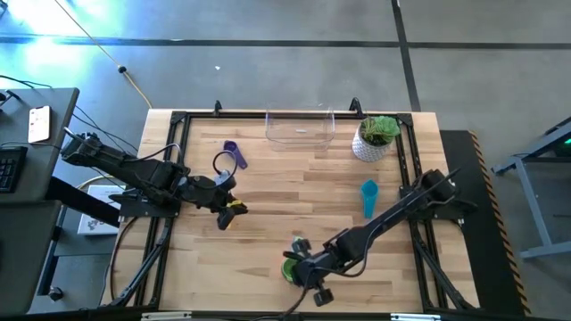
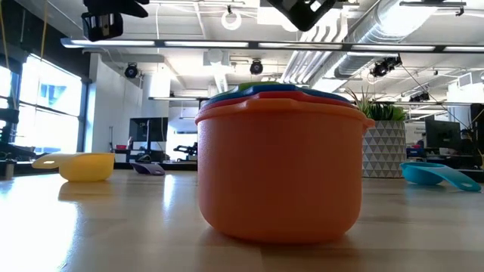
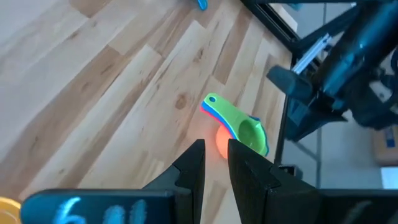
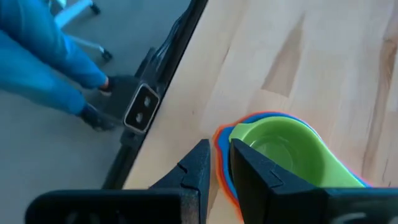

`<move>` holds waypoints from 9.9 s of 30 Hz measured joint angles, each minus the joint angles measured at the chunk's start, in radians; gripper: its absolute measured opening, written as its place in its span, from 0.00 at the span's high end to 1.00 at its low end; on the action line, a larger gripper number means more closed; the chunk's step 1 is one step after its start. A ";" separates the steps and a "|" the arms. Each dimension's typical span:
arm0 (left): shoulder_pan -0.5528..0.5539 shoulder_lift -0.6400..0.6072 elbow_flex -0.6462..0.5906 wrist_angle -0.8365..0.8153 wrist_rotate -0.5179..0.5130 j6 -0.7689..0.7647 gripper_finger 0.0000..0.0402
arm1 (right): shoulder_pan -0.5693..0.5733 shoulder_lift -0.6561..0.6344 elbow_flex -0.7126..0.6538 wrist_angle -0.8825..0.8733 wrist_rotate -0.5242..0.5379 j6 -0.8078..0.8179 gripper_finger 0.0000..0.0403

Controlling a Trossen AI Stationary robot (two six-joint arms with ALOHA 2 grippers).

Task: Nest measuring cups in basket
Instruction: Stack the green measuring cup on top of the blue measuring cup, then stack the yellow measuring cup on top of the blue measuring cup

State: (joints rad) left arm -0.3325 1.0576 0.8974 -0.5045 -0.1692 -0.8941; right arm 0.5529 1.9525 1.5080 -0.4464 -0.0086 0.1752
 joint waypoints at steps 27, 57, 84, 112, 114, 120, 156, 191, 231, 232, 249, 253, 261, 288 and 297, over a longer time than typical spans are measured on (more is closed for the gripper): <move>0.000 0.000 0.000 0.000 -0.001 -0.243 0.85 | 0.004 0.062 0.004 -0.026 0.029 -0.158 0.81; 0.000 0.000 0.000 0.001 -0.020 -0.281 0.85 | -0.006 0.076 -0.005 -0.057 0.000 -0.254 0.77; 0.000 0.000 0.000 -0.005 -0.021 -0.273 0.85 | -0.023 0.097 0.035 -0.095 -0.008 -0.239 0.77; 0.000 0.000 0.000 -0.016 -0.021 -0.254 0.85 | -0.041 0.113 0.065 -0.090 -0.022 -0.148 0.99; 0.000 0.000 0.000 -0.019 -0.021 -0.254 0.85 | -0.048 0.113 0.084 -0.094 -0.022 -0.148 1.00; 0.000 0.000 0.000 -0.022 -0.021 -0.254 0.85 | -0.063 0.113 0.115 -0.120 -0.028 -0.143 1.00; 0.000 0.000 0.000 -0.023 -0.020 -0.254 0.85 | -0.093 0.115 0.115 -0.112 -0.156 0.006 0.97; 0.000 0.000 0.000 -0.036 -0.020 -0.220 0.85 | -0.121 0.022 0.229 -0.358 0.153 -0.029 1.00; 0.000 0.000 0.000 -0.165 0.003 -0.089 0.85 | -0.442 0.033 -0.020 -0.295 0.053 0.141 0.96; 0.000 0.000 0.000 -0.165 0.003 -0.089 0.85 | -0.442 0.033 -0.020 -0.296 0.053 0.142 0.95; 0.000 0.000 0.000 -0.218 0.003 -0.089 0.85 | -0.442 0.033 0.105 -0.326 0.014 0.248 0.82; 0.000 0.000 0.000 -0.259 0.002 -0.093 0.85 | -0.439 0.033 0.183 -0.357 0.003 0.287 0.82; 0.046 0.000 0.000 -0.295 0.010 -0.072 0.85 | -0.421 0.033 0.330 -0.468 0.030 0.375 0.82; 0.162 0.000 0.000 -0.365 0.135 0.009 0.85 | -0.136 0.033 0.439 -0.484 0.060 0.550 0.82; 0.161 0.000 0.000 -0.366 0.125 -0.049 0.85 | -0.105 0.033 0.439 -0.476 0.061 0.550 0.82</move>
State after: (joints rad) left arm -0.1715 1.0573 0.8970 -0.8705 -0.0437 -0.9428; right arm 0.4478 1.9854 1.9469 -0.9219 0.0525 0.7254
